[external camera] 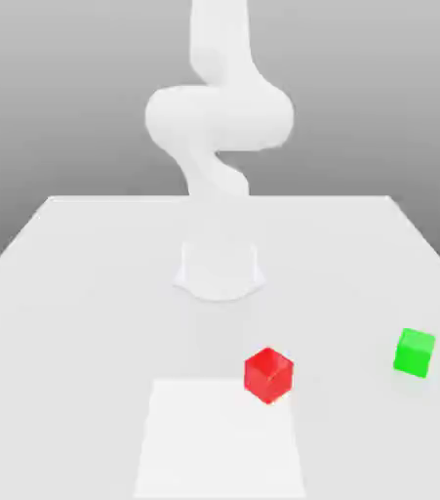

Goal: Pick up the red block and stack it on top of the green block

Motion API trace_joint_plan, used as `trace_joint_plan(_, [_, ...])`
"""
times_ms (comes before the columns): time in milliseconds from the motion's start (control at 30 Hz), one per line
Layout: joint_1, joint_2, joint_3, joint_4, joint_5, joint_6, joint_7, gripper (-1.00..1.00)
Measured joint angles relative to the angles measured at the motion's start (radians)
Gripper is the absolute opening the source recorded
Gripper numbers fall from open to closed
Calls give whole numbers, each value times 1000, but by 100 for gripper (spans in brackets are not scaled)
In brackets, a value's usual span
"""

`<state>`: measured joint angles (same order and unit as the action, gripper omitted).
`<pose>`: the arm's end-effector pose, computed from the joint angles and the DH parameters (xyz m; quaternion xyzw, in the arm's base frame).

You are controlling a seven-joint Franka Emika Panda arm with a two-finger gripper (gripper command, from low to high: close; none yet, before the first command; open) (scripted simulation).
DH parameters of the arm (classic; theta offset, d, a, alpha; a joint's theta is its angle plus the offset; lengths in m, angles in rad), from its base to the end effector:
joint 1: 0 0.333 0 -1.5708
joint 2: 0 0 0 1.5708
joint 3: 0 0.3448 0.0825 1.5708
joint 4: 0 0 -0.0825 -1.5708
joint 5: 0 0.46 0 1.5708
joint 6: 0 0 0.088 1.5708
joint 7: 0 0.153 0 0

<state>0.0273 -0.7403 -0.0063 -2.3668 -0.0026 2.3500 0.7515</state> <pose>0.4594 0.0090 0.6435 -0.8738 0.3336 -0.3274 0.1343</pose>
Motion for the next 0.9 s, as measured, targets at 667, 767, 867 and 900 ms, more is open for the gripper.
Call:
trace_joint_plan(667, [232, 753, -33, -560, 7, 597, -479, 0])
trace_joint_plan(767, [217, 870, -12, -548, 29, 696, -498, 0])
trace_joint_plan(867, [212, 902, -6, -544, 32, 723, -500, -100])
trace_joint_plan(900, [211, 902, -6, -544, 31, 723, -500, -100])
